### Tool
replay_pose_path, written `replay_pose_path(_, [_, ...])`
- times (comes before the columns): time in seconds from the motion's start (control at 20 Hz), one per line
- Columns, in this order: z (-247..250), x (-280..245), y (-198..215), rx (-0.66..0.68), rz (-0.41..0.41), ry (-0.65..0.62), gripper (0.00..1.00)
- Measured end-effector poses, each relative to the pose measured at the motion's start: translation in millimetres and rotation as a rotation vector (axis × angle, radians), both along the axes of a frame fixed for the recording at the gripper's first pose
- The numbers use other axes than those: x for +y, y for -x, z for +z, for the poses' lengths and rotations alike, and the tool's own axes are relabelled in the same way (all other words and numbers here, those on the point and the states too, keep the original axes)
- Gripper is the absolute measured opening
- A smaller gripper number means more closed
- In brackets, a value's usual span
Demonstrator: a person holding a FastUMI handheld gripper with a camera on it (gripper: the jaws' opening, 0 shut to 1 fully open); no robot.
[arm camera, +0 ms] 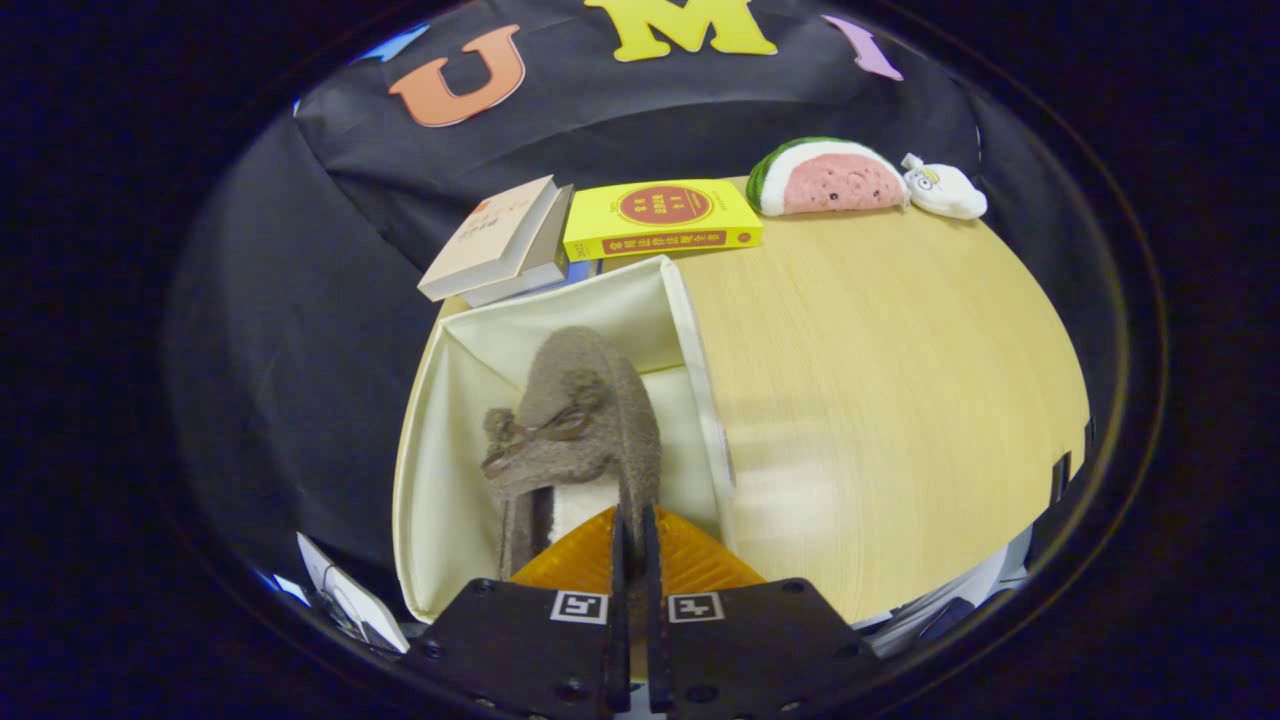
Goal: Open the storage box then place both shoes into the box .Put the left shoe in first, then the right shoe, with the right side of both shoes facing outward in a uniform manner.
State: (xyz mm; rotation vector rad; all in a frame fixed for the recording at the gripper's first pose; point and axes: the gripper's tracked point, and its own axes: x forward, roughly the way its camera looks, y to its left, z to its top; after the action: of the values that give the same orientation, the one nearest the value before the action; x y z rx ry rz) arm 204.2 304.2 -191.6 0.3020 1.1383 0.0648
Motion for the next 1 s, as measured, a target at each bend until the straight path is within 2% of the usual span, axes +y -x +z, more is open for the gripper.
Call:
replay_pose_path(0.15, [12.6, 6.3, 3.9, -0.025, 0.032, -0.012, 0.32])
replay_pose_path(0.2, [17.0, 9.2, 5.0, -0.035, 0.055, -0.021, 0.37])
replay_pose_path(0.35, [37.1, 7.8, 13.0, -0.08, 0.101, -0.035, 0.65])
replay_pose_path(0.4, [43.9, 5.6, 15.6, -0.099, 0.11, -0.043, 0.68])
replay_pose_path(0.45, [51.7, 2.7, 18.1, -0.121, 0.121, -0.056, 0.77])
replay_pose_path(0.8, [81.9, -48.3, 31.2, -0.343, 0.155, -0.067, 0.97])
replay_pose_path(1.0, [86.7, -90.9, 34.6, -0.456, 0.129, -0.031, 0.97])
